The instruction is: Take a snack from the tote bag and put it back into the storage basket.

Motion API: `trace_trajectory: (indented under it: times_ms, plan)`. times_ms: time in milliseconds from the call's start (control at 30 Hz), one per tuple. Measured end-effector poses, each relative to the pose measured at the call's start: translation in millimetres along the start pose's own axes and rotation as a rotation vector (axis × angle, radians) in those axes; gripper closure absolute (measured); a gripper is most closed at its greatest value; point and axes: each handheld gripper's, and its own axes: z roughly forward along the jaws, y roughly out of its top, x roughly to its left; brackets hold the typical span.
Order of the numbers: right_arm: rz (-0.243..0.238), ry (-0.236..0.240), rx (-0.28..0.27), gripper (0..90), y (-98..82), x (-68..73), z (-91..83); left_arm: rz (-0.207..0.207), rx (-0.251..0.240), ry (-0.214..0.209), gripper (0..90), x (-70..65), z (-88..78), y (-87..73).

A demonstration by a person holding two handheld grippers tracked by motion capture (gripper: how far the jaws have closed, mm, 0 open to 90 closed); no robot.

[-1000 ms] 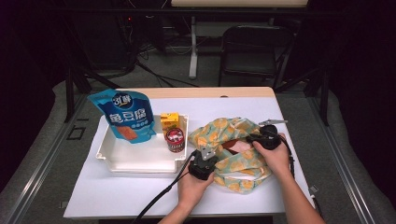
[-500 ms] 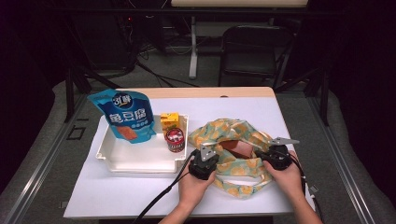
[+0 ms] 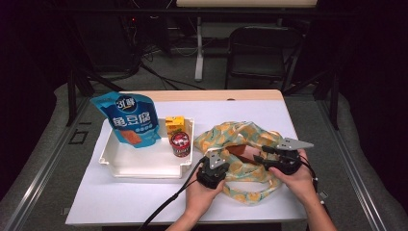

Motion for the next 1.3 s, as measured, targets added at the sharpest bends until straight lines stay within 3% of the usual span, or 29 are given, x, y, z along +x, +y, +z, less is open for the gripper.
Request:
trace_trajectory:
  times_ms: [67, 167, 267, 433, 467, 533, 600, 667, 800, 967, 1167, 1300]
  plan:
    - [-0.003, 0.005, 0.043, 32.0, 1.2, -2.8, 10.5, -0.001, 0.005, -0.002, 90.0, 0.9, 0.7, -0.7]
    - [0.003, 0.024, 0.073, 31.0, -3.6, -5.7, 21.2, 0.006, 0.009, -0.010, 90.0, 1.2, 0.7, -1.5]
    - [-0.042, 0.013, 0.114, 31.8, -7.0, -2.3, 29.0, -0.001, 0.013, -0.010, 90.0, 1.6, 2.3, -2.4]
    - [-0.013, -0.023, 0.134, 34.4, -11.4, -1.3, 39.2, -0.002, 0.028, -0.018, 90.0, -0.3, 5.5, -3.0]
    - [-0.028, -0.027, 0.137, 37.2, -11.0, 0.8, 39.0, 0.002, 0.035, -0.017, 90.0, -1.2, 6.1, -3.1]
    - [-0.035, -0.004, 0.130, 41.0, -8.1, 3.3, 35.1, 0.008, 0.036, -0.014, 90.0, -1.8, 7.5, -3.4]
    - [-0.013, 0.024, 0.075, 43.4, -2.3, 6.4, 24.3, 0.008, 0.054, 0.002, 90.0, -1.2, 8.4, -3.0]
    - [0.002, 0.010, 0.039, 43.8, 3.6, 9.7, 14.1, -0.005, 0.062, 0.005, 90.0, -0.1, 9.7, -2.5]
    - [-0.010, -0.008, 0.041, 43.9, 8.9, 16.8, 0.7, 0.000, 0.082, 0.031, 90.0, 0.4, 11.7, -1.6]
    - [0.010, -0.032, 0.025, 43.9, 8.6, 27.8, -19.1, -0.022, 0.111, 0.082, 90.0, 3.4, 13.8, 0.0]
    - [0.031, -0.048, 0.015, 43.8, -5.5, 39.5, -41.4, -0.035, 0.112, 0.121, 90.0, 7.5, 14.3, 1.0]
    - [0.065, -0.067, 0.006, 43.7, -19.3, 36.0, -55.2, -0.042, 0.114, 0.112, 90.0, 9.3, 13.9, 1.4]
